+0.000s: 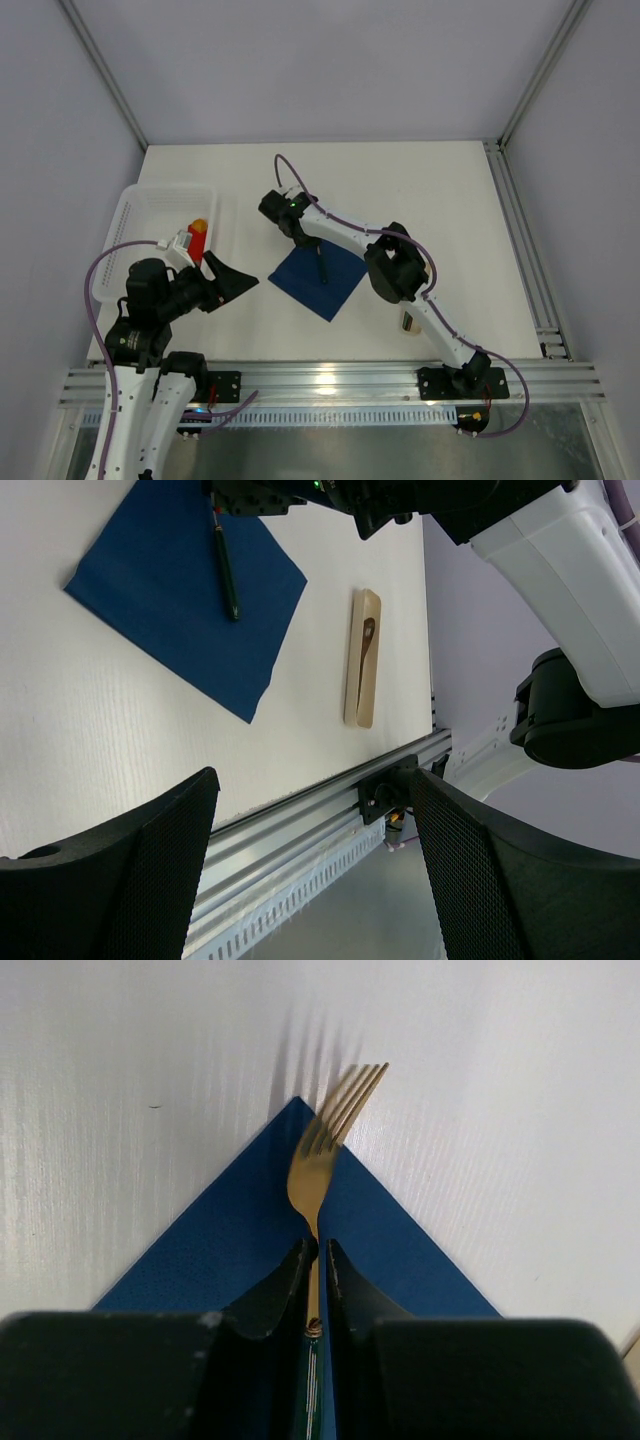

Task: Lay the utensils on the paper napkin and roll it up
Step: Adjust the utensils on the napkin.

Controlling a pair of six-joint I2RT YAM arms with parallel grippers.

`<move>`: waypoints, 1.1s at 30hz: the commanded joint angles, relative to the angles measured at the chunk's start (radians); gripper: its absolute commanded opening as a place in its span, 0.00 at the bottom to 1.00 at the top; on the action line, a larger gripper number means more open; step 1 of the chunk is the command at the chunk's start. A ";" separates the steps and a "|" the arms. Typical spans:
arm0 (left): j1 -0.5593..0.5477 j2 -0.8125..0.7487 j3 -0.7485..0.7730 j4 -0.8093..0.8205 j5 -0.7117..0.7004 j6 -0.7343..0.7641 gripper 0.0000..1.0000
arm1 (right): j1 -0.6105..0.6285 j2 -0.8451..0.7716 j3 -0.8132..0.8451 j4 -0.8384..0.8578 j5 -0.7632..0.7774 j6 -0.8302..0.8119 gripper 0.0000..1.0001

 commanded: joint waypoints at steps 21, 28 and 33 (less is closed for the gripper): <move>-0.003 -0.021 0.051 -0.104 -0.174 0.012 0.83 | -0.022 -0.360 -0.272 0.247 -0.087 -0.109 0.45; -0.003 -0.053 0.092 -0.160 -0.218 0.013 0.84 | -0.031 -0.501 -0.381 0.315 -0.150 -0.131 0.46; -0.003 -0.037 0.096 -0.154 -0.226 0.022 0.84 | -0.051 -0.598 -0.472 0.338 -0.112 -0.122 0.46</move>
